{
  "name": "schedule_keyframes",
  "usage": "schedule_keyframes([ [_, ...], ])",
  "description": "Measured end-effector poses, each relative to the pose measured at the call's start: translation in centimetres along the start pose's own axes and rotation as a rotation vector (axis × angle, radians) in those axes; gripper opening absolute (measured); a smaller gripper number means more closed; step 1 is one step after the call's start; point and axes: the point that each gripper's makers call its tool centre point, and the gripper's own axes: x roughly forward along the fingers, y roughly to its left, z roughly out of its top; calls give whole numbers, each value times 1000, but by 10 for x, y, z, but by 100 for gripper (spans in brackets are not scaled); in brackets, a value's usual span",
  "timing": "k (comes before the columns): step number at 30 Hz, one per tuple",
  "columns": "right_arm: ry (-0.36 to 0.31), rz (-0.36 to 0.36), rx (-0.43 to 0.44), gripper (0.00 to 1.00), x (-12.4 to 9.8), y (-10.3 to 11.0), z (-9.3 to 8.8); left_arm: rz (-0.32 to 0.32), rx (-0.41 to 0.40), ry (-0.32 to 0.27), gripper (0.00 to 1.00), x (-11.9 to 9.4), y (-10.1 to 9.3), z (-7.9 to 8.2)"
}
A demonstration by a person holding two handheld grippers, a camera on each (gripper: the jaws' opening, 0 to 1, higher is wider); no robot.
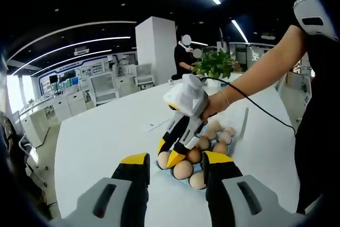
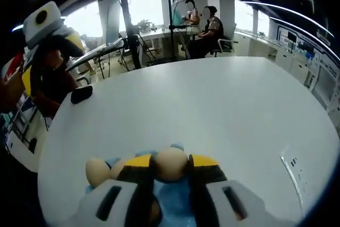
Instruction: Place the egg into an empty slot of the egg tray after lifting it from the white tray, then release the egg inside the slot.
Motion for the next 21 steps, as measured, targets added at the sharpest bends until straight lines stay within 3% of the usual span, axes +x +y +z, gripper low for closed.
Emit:
schedule_keyframes([
  [8, -11, -9, -2, 28, -2, -1, 1, 5, 0, -4, 40, -1, 1, 1],
  [21, -111, -32, 81, 30, -16, -3, -2, 12, 6, -3, 40, -3, 1, 2],
])
